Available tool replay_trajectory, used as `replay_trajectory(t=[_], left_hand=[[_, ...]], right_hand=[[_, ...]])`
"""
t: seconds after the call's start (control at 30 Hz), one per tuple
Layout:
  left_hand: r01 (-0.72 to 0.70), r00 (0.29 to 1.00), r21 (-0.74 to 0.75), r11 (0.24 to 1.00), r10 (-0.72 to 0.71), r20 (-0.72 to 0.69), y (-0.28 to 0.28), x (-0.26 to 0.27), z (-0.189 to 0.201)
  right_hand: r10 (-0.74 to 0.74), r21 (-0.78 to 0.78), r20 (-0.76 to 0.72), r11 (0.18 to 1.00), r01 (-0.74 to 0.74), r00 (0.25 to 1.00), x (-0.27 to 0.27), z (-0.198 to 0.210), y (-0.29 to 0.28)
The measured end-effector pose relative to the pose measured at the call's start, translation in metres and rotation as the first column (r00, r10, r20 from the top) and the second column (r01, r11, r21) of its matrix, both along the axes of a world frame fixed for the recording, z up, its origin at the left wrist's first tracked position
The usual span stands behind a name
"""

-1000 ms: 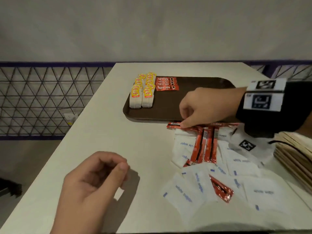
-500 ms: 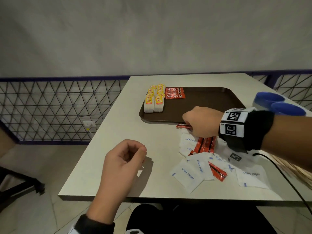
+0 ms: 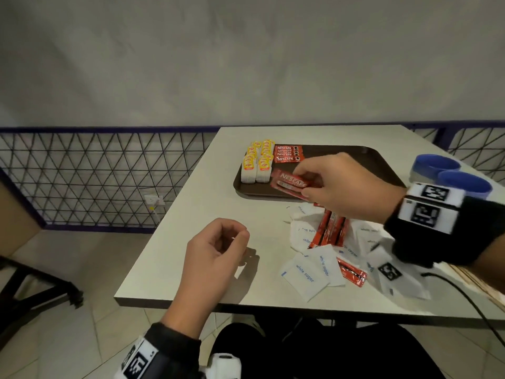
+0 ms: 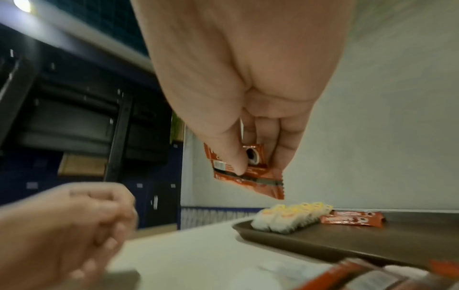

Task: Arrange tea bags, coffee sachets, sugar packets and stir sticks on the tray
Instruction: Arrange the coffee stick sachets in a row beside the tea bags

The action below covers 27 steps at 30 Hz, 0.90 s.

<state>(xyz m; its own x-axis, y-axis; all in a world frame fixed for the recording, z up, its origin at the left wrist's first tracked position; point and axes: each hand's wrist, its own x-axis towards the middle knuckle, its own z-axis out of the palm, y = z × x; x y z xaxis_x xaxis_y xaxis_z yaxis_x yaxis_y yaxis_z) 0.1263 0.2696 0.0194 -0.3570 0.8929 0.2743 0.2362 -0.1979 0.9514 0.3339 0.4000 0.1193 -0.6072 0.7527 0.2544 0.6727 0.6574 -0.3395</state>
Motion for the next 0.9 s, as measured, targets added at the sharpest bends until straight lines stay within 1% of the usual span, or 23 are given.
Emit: replay_trajectory(t=[0.07,0.1,0.17,0.2,0.23,0.27,0.37,0.47,0.5,0.57,0.6,0.67,0.73,0.83,0.9], left_hand=[[0.024,0.999,-0.007,1.0,-0.024,0.046,-0.001,0.005,0.005],[0.05,0.995,-0.013,0.999,-0.048,0.087,-0.001,0.009,0.008],[0.139,0.978,-0.044,0.989,-0.13,0.161,-0.002,0.021,0.014],[0.195,0.967,-0.072,0.978,-0.18,0.181,-0.002,0.027,0.016],[0.249,0.954,-0.101,0.963,-0.226,0.198,-0.002,0.034,0.017],[0.298,0.94,-0.118,0.947,-0.269,0.208,-0.002,0.041,0.017],[0.359,0.92,-0.129,0.924,-0.326,0.219,-0.001,0.047,0.011],[0.358,0.896,-0.108,0.928,-0.308,0.32,0.002,0.042,0.005],[0.345,0.889,-0.094,0.934,-0.292,0.353,0.004,0.04,0.003],[0.316,0.881,-0.054,0.947,-0.273,0.386,0.007,0.038,0.001],[0.313,0.88,-0.034,0.949,-0.276,0.387,0.007,0.038,0.0],[0.308,0.888,-0.022,0.951,-0.279,0.367,0.006,0.039,-0.001],[0.295,0.886,-0.02,0.955,-0.265,0.38,0.005,0.039,-0.001],[0.3,0.839,0.004,0.954,-0.266,0.475,0.006,0.039,0.0],[0.296,0.817,0.022,0.955,-0.265,0.512,0.006,0.04,0.001]], right_hand=[[-0.01,-0.189,-0.231,0.981,-0.035,0.973,0.01,0.002,-0.025],[-0.031,-0.296,-0.321,0.953,-0.069,0.947,0.015,0.0,-0.038],[-0.104,-0.487,-0.438,0.863,-0.138,0.893,0.025,-0.014,-0.061],[-0.145,-0.554,-0.482,0.815,-0.172,0.864,0.028,-0.024,-0.07],[-0.181,-0.592,-0.528,0.779,-0.207,0.83,0.029,-0.034,-0.078],[-0.208,-0.601,-0.57,0.765,-0.231,0.794,0.03,-0.046,-0.084],[-0.257,-0.566,-0.658,0.789,-0.239,0.708,0.029,-0.08,-0.095],[-0.311,-0.551,-0.723,0.799,-0.242,0.617,0.028,-0.096,-0.095],[-0.328,-0.534,-0.742,0.816,-0.22,0.585,0.028,-0.099,-0.092],[-0.311,-0.44,-0.779,0.89,-0.122,0.544,0.03,-0.102,-0.086],[-0.268,-0.365,-0.795,0.928,-0.076,0.545,0.031,-0.104,-0.084],[-0.187,-0.263,-0.804,0.963,-0.055,0.564,0.032,-0.109,-0.084],[-0.14,-0.236,-0.796,0.967,-0.09,0.589,0.033,-0.114,-0.085],[-0.102,-0.246,-0.761,0.959,-0.139,0.641,0.035,-0.115,-0.085],[-0.079,-0.239,-0.736,0.96,-0.149,0.672,0.036,-0.115,-0.085]])
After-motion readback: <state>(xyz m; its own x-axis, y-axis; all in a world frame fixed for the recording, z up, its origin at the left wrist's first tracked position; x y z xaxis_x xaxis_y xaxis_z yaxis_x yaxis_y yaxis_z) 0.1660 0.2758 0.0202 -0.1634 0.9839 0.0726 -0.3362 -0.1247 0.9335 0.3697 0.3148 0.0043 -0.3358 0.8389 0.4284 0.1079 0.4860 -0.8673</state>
